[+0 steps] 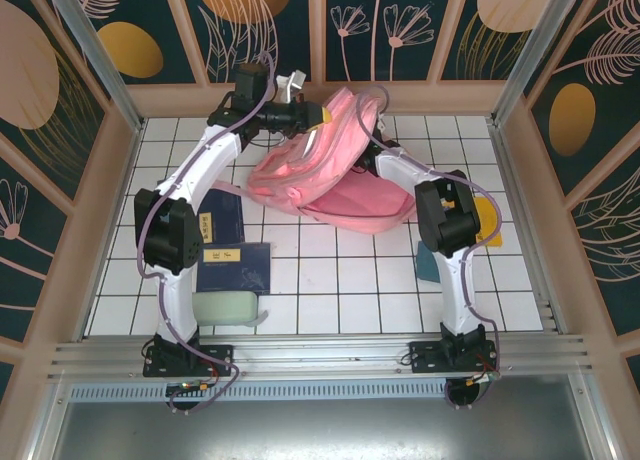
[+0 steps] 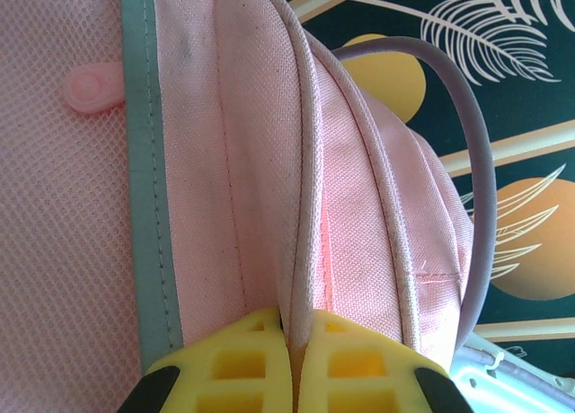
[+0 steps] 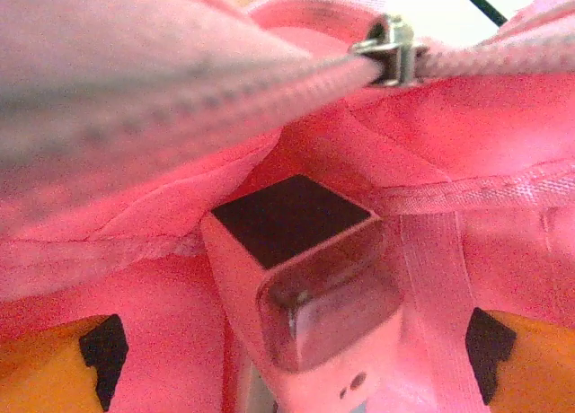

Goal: Pack the student bag

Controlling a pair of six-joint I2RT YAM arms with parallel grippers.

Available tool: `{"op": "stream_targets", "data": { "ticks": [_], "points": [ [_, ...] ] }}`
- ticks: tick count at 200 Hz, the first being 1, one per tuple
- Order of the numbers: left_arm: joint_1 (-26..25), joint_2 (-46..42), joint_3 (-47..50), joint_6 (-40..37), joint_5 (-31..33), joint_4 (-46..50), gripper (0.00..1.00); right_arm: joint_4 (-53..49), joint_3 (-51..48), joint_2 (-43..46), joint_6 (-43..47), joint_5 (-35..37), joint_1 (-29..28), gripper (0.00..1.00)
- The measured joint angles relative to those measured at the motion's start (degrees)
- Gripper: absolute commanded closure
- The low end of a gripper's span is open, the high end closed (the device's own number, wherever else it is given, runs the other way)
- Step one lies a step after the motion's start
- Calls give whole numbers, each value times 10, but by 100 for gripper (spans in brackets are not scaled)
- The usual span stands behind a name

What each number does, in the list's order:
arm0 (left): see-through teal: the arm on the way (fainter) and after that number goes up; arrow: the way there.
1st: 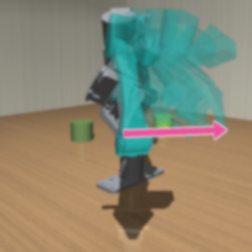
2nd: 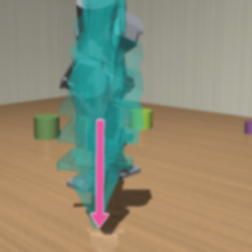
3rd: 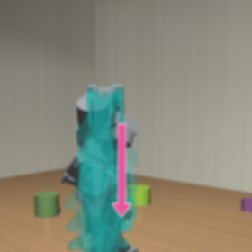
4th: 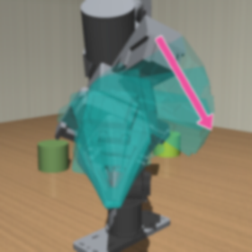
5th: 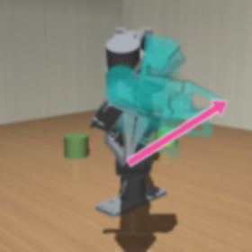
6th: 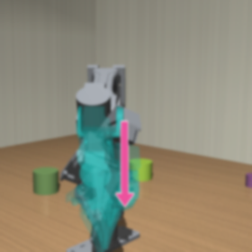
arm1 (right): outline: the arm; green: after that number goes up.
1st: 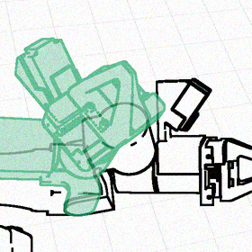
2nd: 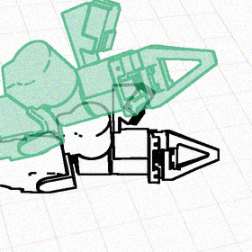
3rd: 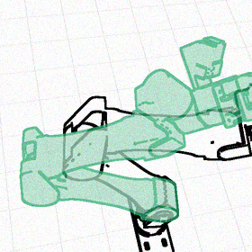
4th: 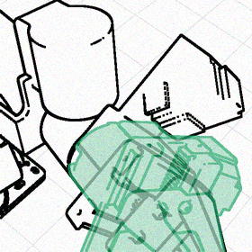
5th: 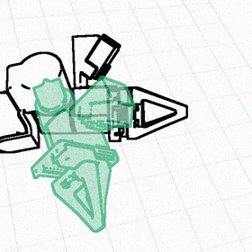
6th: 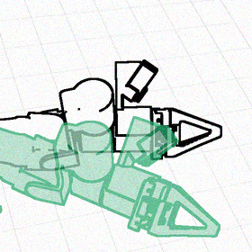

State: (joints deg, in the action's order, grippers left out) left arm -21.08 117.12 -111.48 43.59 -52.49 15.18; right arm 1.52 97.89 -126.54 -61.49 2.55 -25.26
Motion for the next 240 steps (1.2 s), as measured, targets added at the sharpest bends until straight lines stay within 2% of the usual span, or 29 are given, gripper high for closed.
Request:
{"op": "stream_targets", "data": {
  "ticks": [30,55,94,125,149,155,202,240],
  "points": [
    [0,11,-15,0,3,1,100,-7,-21,19,41,-6,0,1],
    [0,22,-28,0,5,1,100,-40,-59,74,99,-11,0,3],
    [0,31,-33,2,6,-1,100,-100,-182,259,169,13,1,5],
    [-7,31,0,2,8,-36,100,-154,-301,443,189,59,13,1],
    [-22,27,52,1,14,-73,100,-205,-394,548,177,86,69,1],
    [-27,26,64,-1,16,-80,100,-222,-427,574,172,88,100,1],
    [-41,12,129,-11,42,-109,100,-280,-603,647,148,54,272,1],
    [-45,2,155,-3,52,-139,100,-270,-654,640,163,-8,302,1]
  ]
}}
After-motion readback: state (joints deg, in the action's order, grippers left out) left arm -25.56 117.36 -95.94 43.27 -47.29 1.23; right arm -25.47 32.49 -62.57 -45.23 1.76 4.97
